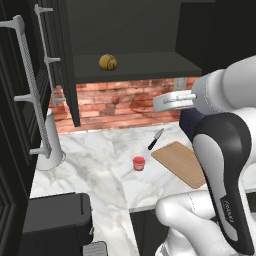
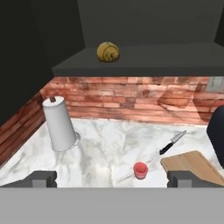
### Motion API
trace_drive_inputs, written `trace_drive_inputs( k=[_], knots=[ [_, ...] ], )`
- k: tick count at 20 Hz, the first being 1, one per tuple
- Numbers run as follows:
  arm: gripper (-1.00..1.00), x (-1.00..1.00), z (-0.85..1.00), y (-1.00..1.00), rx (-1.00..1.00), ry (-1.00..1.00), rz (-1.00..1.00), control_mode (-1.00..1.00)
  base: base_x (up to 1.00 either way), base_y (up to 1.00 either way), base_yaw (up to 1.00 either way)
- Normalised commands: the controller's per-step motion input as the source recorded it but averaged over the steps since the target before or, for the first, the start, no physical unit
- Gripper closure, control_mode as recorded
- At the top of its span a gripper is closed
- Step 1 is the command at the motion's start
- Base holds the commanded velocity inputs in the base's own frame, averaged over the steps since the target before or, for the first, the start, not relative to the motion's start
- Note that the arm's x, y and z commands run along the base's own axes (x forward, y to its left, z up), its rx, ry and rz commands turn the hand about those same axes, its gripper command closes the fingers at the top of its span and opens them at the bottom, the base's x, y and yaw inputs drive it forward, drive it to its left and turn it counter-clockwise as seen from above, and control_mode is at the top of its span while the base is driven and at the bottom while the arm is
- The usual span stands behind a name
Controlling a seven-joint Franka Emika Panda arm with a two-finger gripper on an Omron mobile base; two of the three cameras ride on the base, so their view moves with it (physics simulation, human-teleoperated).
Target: Pick the bread, place it on the cutting board, pick the jam, place it on the counter, and close the cabinet.
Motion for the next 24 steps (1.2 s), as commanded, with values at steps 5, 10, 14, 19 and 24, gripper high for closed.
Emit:
trace_drive_inputs(
  k=[5,10,14,19,24],
  knots=[
    [-1.00,0.15,0.08,0.00,0.04,0.06,0.00,-1.00,0.00,0.00,0.00],
    [-1.00,0.32,0.18,0.00,0.06,0.11,0.00,-1.00,0.00,0.00,0.00],
    [-1.00,0.25,0.15,0.00,0.02,0.10,0.00,-1.00,0.00,0.00,0.00],
    [-1.00,0.16,0.00,0.00,0.00,0.02,0.00,-1.00,0.00,0.00,0.00],
    [-1.00,0.16,0.00,0.00,-0.01,0.00,0.00,-1.00,0.00,0.00,0.00]
  ],
)
